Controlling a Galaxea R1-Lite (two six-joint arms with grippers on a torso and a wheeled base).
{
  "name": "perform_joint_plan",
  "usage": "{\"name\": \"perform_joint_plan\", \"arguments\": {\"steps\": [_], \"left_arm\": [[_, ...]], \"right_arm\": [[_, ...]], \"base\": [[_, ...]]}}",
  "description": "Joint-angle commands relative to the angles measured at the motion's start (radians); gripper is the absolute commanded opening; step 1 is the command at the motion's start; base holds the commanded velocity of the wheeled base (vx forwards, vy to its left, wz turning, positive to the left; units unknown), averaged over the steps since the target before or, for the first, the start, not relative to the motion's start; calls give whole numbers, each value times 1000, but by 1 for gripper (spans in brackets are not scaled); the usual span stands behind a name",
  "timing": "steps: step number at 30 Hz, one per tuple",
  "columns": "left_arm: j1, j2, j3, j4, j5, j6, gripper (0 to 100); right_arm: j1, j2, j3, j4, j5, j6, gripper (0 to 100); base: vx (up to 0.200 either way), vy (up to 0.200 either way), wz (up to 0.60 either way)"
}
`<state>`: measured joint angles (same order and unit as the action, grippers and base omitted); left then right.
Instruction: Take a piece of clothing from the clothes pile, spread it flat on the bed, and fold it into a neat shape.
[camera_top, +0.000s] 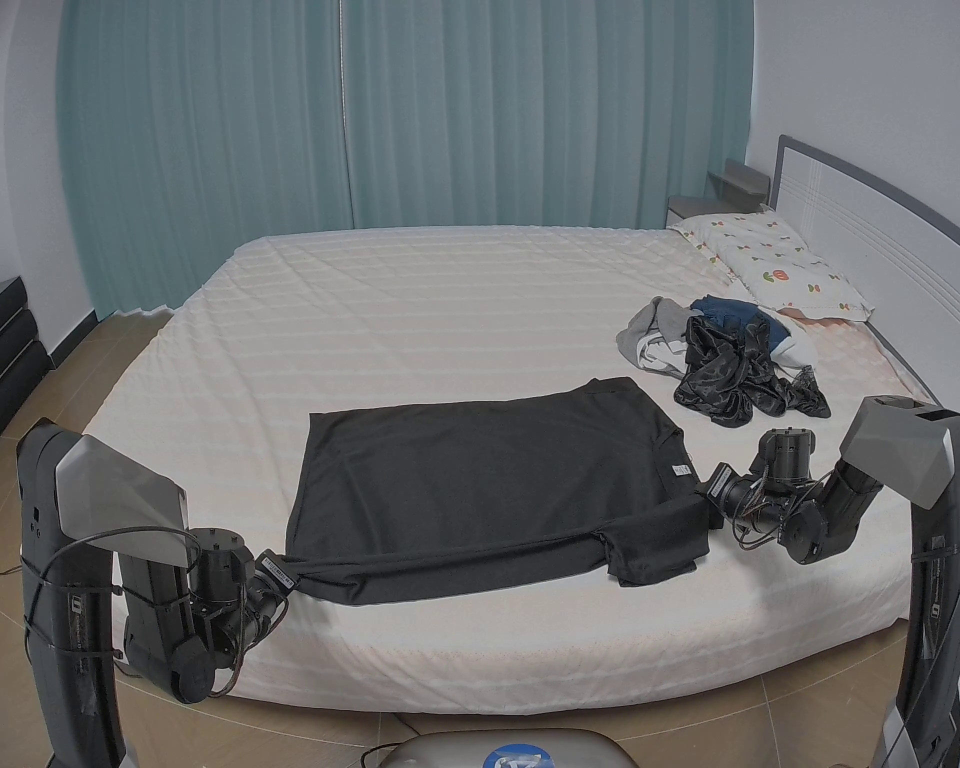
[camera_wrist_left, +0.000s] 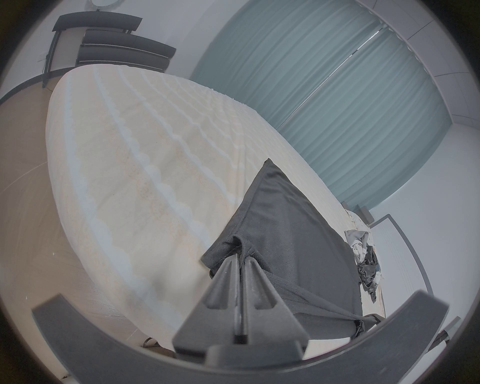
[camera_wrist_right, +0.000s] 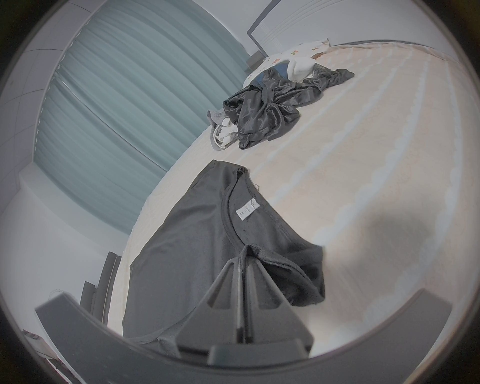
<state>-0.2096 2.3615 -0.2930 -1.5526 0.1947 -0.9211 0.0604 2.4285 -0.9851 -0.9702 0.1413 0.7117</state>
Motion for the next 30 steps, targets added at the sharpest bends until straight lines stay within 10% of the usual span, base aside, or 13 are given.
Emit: {"name": "perform_joint_plan", "arguments": {"steps": [1,15,21,30], "left_arm": [[9,30,-15,-18,0,-1,0],[16,56,-20,-18,0,-2,0],[16,58,-18,-18,0,-2,0],[16,58,-18,-18,0,-2,0]], "right_arm": [[2,81,-96,-19,-3,6,100],[-50,-91,198,-160,139,-5,100],[-65,-124,401,-202,278,-199,100],[-16,-86,418,-226,308,-227,100]], "base": [[0,0,0],[0,0,0],[0,0,0],[0,0,0]]}}
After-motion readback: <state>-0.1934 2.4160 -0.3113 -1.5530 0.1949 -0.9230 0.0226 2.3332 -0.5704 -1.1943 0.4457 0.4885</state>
